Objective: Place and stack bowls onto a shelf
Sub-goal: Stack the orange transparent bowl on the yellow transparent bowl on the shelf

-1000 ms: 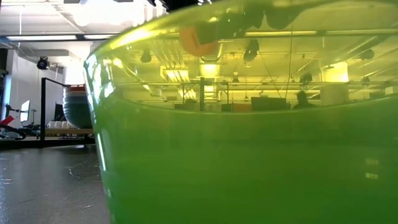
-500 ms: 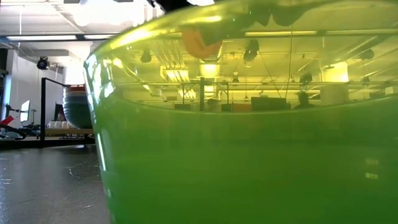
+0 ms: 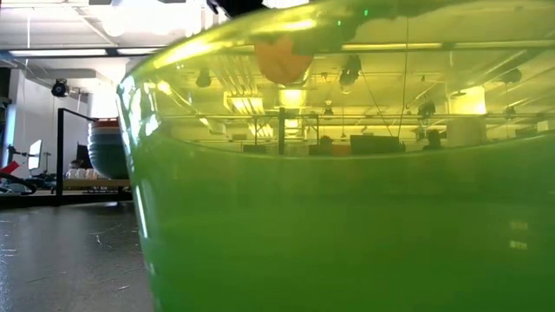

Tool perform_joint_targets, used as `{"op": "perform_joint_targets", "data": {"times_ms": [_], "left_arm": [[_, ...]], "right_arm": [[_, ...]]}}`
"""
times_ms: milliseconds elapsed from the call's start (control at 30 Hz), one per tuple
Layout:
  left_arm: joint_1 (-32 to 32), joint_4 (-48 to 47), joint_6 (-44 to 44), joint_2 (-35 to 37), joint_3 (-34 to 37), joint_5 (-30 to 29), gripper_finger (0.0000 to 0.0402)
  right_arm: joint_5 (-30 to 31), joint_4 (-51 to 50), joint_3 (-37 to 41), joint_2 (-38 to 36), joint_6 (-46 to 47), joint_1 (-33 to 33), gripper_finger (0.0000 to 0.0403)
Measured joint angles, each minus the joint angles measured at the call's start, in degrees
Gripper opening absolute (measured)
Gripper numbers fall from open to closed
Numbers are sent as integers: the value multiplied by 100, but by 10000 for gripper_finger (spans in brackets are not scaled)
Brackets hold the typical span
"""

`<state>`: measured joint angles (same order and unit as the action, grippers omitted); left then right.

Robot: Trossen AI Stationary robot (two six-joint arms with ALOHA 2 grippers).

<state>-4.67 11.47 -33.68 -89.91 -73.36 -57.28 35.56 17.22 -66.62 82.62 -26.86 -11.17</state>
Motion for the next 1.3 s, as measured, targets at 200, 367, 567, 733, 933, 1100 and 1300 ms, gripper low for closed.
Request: {"op": "perform_joint_targets", "data": {"times_ms": [200,367,567,733,933,1100,1300], "left_arm": [[-2,-58,418,-7,0,33,1],[-4,-194,1024,-7,0,422,1],[-4,-532,1640,-7,0,586,1],[-4,-684,2111,-7,0,588,0],[-4,-1263,2466,69,0,591,0],[-28,-2671,3315,392,0,590,0],[-87,-4526,4539,793,0,587,0]], "right_arm": [[-769,-1262,-173,-581,693,-18,102],[-1469,-2094,-280,-971,1391,-102,134],[-1496,-2559,-292,-1323,1559,-118,178],[-1479,-2904,-329,-1554,2140,-119,212],[-1476,-3785,-329,-1853,2494,-122,230],[-1463,-4718,-329,-2088,2905,-122,229],[-1460,-5429,-329,-2295,3274,-122,229]]}}
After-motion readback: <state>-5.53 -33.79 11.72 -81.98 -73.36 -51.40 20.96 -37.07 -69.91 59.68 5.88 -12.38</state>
